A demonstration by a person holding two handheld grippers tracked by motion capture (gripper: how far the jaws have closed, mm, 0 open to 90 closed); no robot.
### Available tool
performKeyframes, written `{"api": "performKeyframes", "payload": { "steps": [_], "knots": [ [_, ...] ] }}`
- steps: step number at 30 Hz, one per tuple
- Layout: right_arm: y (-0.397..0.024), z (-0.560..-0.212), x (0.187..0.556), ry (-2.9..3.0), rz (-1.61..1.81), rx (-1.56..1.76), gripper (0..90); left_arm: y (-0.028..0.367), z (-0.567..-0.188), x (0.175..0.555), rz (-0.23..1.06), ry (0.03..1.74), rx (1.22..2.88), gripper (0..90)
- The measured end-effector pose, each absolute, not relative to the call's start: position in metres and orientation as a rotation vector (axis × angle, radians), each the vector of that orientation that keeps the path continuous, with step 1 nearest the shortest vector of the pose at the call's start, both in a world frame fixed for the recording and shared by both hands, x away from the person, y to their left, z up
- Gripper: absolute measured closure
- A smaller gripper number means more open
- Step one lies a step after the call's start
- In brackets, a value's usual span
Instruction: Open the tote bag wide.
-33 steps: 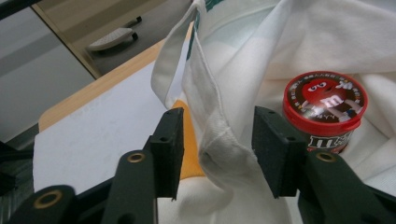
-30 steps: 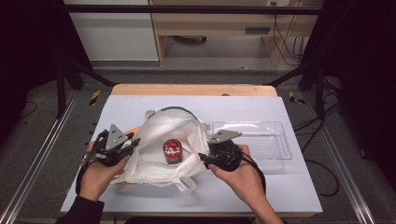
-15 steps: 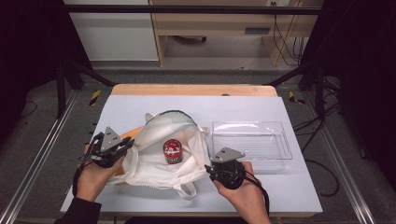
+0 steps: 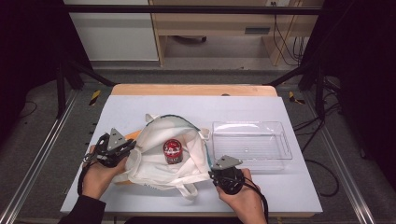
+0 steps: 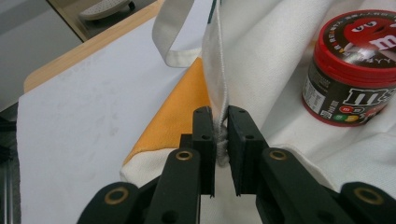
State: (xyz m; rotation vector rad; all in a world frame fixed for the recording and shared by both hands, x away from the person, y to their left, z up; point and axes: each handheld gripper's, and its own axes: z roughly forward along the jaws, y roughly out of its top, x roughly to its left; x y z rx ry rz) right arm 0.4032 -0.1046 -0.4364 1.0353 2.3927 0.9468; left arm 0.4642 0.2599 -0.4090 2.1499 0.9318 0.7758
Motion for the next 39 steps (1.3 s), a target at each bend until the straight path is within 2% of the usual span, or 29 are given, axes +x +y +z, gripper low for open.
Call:
{"api": "performKeyframes", "payload": {
  "steps": [7, 17, 25, 30, 31, 32, 35, 39],
  "knots": [
    [-0.103, -0.443, 0.405, 2.402, 0.932, 1.027, 86.4, 0.262, -0.412, 0.468, 0.777, 0.953, 2.121, 82.3],
    [-0.113, -0.433, 0.398, 2.396, 0.925, 1.008, 87.8, 0.266, -0.389, 0.473, 0.872, 0.95, 2.051, 82.7],
    [-0.115, -0.445, 0.402, 2.419, 0.903, 1.021, 87.9, 0.271, -0.415, 0.492, 0.843, 1.057, 2.087, 82.7],
    [-0.117, -0.447, 0.403, 2.432, 0.922, 1.025, 87.2, 0.272, -0.417, 0.49, 0.812, 1.064, 2.063, 81.6],
    [-0.117, -0.447, 0.403, 2.432, 0.922, 1.025, 87.2, 0.272, -0.417, 0.49, 0.812, 1.064, 2.063, 80.8],
    [-0.118, -0.444, 0.402, 2.421, 0.968, 1.031, 82.8, 0.27, -0.41, 0.485, 0.836, 1.033, 2.056, 78.4],
    [-0.12, -0.435, 0.399, 2.409, 1.016, 1.007, 73.1, 0.266, -0.398, 0.477, 0.872, 1.006, 2.035, 66.7],
    [-0.121, -0.422, 0.393, 2.412, 1.067, 0.947, 66.3, 0.262, -0.385, 0.464, 0.904, 0.98, 2.004, 53.6]
  ]
}}
